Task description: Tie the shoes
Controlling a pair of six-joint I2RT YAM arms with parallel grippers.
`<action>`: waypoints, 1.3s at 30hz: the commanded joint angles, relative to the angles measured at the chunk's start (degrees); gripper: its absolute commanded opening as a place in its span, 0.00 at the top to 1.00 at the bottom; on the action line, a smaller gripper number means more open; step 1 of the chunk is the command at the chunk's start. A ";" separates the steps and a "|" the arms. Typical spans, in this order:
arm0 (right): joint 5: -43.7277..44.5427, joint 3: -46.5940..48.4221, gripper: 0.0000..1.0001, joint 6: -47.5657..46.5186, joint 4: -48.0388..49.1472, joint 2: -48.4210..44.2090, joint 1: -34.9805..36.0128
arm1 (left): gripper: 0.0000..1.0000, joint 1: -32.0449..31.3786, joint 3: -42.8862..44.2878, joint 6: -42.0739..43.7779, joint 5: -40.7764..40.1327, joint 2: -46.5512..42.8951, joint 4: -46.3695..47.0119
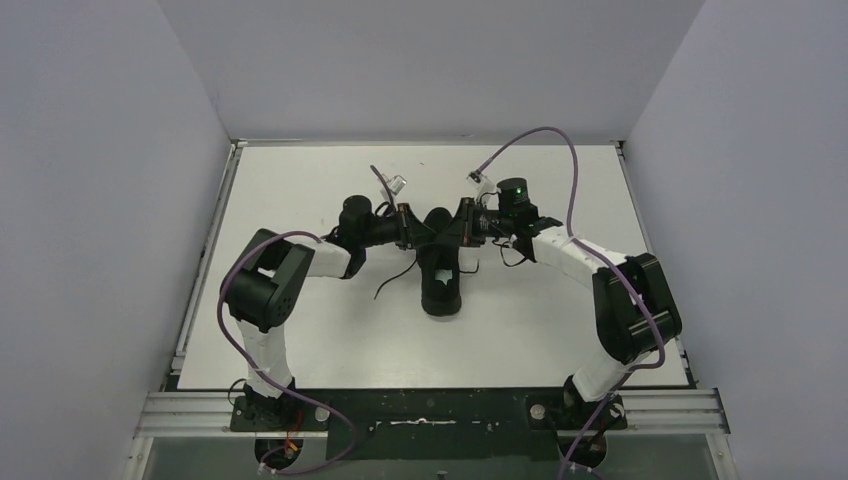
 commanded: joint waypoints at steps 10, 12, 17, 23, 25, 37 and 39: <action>-0.31 0.87 0.63 -2.26 -6.68 -5.96 -8.67 | 1.00 0.47 2.11 -1.72 0.44 2.10 6.06; 0.41 1.08 0.65 -2.26 -6.06 -5.12 -9.51 | 1.00 0.53 1.86 -1.83 0.46 2.16 6.45; -1.11 3.06 0.79 -1.83 -4.41 0.26 -9.80 | 1.00 0.53 1.83 -2.14 0.38 2.31 6.81; -3.74 4.15 0.75 -0.79 -1.22 4.33 -8.34 | 1.00 0.51 2.37 -2.45 0.45 2.20 7.23; -4.65 3.14 0.73 1.30 2.51 4.64 -8.04 | 1.00 0.60 2.33 -2.54 0.46 2.16 7.35; -7.76 -1.31 0.79 10.22 16.13 6.33 -5.19 | 1.00 0.82 2.38 -5.67 0.74 3.16 10.99; -7.89 -2.32 0.78 11.20 17.45 6.24 -5.23 | 1.00 1.04 2.19 -7.33 0.36 3.88 13.16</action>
